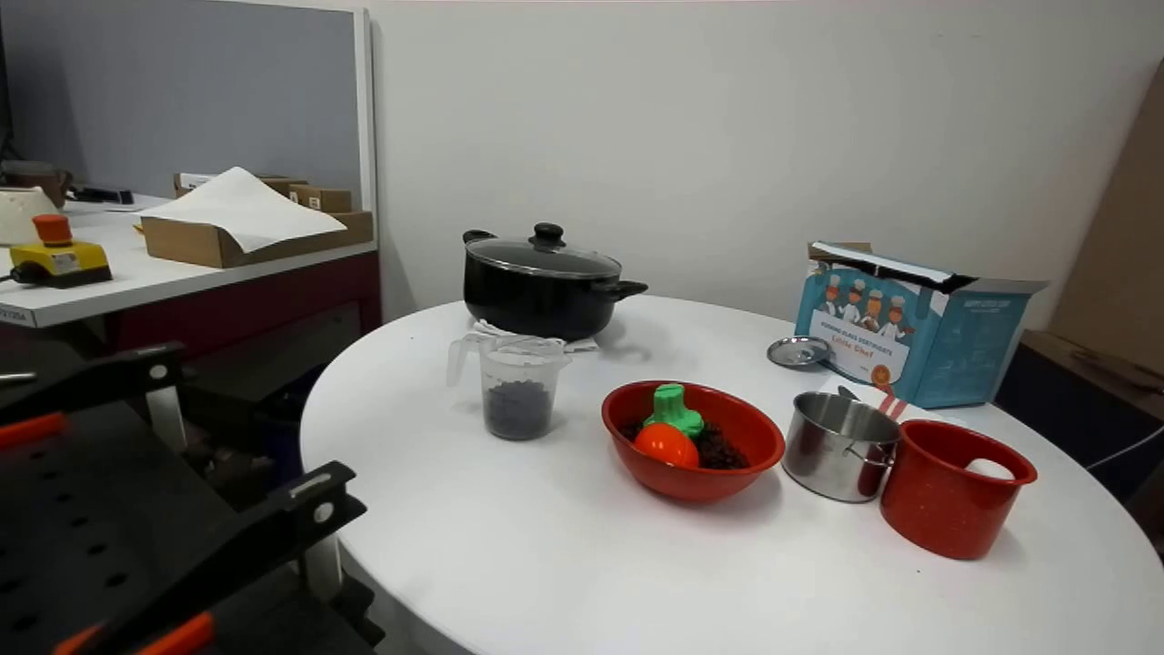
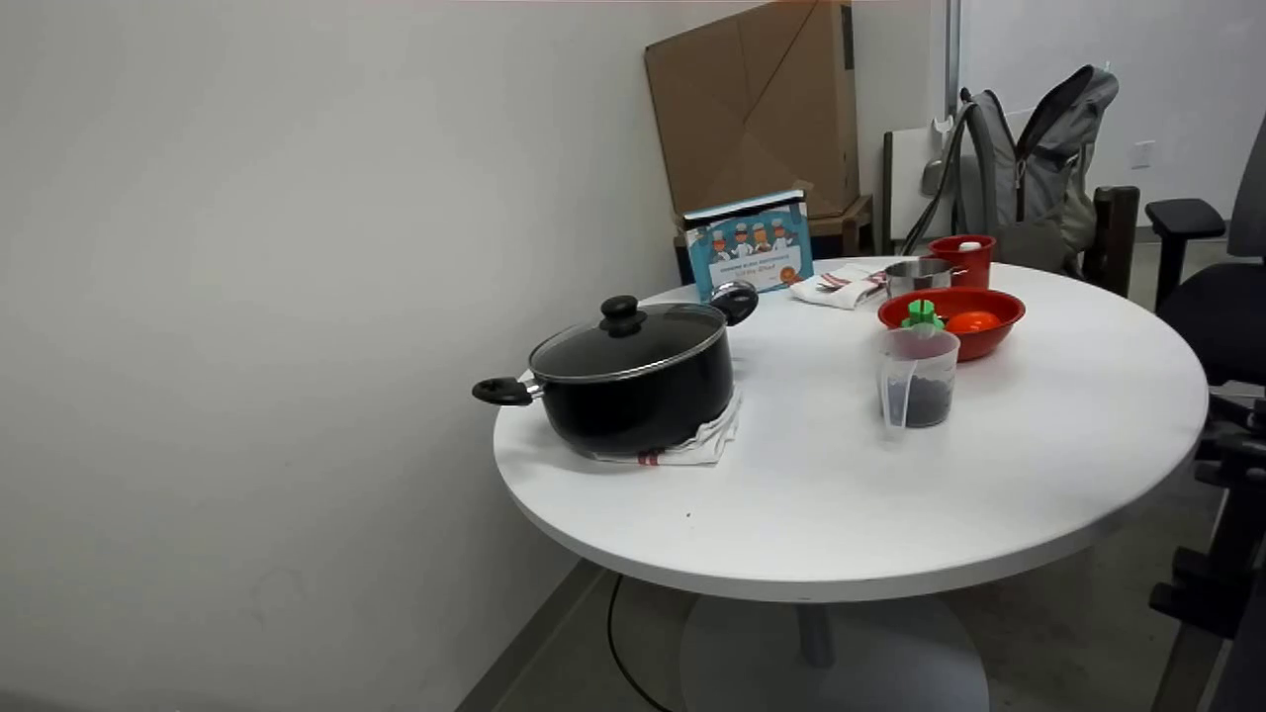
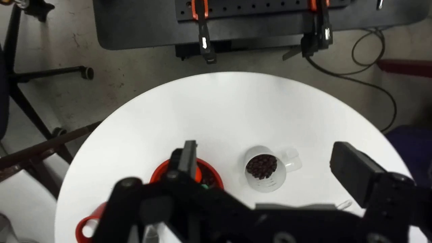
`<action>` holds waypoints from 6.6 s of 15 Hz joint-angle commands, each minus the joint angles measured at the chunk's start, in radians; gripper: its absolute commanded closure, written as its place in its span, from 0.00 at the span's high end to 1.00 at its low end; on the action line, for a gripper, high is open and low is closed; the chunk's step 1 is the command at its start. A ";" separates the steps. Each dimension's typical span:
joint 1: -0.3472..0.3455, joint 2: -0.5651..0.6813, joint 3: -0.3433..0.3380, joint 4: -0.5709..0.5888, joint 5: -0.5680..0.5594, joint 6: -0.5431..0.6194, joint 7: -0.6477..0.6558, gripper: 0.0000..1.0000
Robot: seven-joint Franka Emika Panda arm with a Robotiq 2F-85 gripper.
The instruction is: Pour some of the contents in the clear jar into the red bowl
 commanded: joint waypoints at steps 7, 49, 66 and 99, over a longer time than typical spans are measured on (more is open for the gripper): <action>-0.074 0.026 0.176 -0.159 0.045 0.279 0.571 1.00; 0.189 0.885 0.000 -0.023 -0.276 1.000 1.561 1.00; 0.296 1.029 -0.046 0.125 -0.173 1.007 1.525 0.90; -0.138 0.786 0.133 0.139 0.491 0.675 0.505 0.12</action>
